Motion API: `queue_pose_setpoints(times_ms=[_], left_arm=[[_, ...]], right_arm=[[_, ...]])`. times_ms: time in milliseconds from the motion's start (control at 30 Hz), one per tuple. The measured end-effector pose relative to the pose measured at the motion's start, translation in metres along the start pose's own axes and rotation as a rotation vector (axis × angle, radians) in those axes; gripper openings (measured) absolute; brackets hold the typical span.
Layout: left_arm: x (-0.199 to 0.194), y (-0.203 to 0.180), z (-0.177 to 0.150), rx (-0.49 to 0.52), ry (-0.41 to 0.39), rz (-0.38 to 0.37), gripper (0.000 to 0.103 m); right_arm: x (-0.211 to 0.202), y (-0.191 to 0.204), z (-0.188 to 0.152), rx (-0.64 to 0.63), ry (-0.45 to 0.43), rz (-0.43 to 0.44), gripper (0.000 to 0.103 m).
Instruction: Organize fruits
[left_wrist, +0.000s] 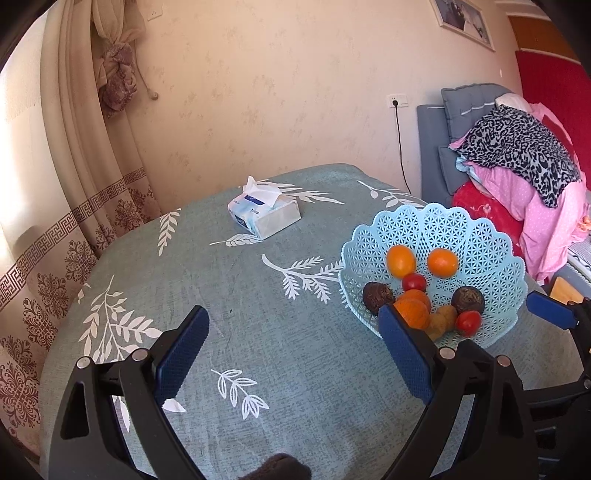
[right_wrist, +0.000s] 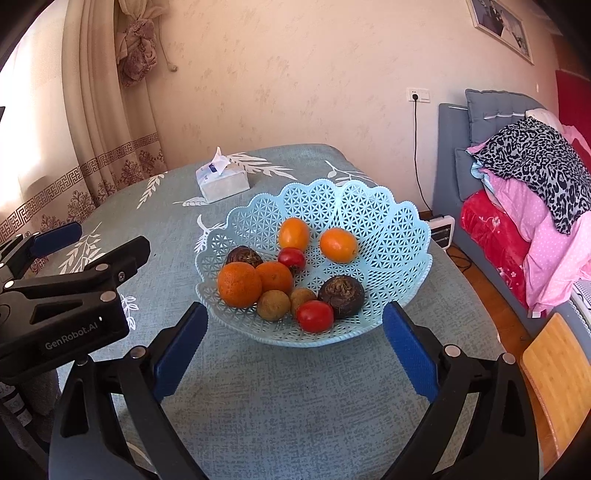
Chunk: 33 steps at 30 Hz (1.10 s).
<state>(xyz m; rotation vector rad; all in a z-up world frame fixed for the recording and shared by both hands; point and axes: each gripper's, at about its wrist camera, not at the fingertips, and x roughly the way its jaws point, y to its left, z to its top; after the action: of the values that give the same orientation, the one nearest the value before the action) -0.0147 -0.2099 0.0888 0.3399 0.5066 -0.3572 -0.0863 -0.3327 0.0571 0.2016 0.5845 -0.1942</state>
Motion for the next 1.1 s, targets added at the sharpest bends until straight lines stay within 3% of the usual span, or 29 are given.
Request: queue_pose_setpoints(times_ms=[700, 833, 1100], left_arm=[[0.002, -0.007, 0.001, 0.029, 0.003, -0.008, 0.092], [0.001, -0.005, -0.002, 0.007, 0.012, -0.041, 0.092], [0.006, 0.006, -0.009, -0.028, 0.058, -0.033, 0.092]], right_arm=[[0.001, -0.001, -0.001, 0.003, 0.006, -0.001, 0.097], [0.002, 0.0, -0.001, 0.003, 0.011, 0.0, 0.097], [0.004, 0.005, -0.004, -0.013, 0.023, 0.006, 0.097]])
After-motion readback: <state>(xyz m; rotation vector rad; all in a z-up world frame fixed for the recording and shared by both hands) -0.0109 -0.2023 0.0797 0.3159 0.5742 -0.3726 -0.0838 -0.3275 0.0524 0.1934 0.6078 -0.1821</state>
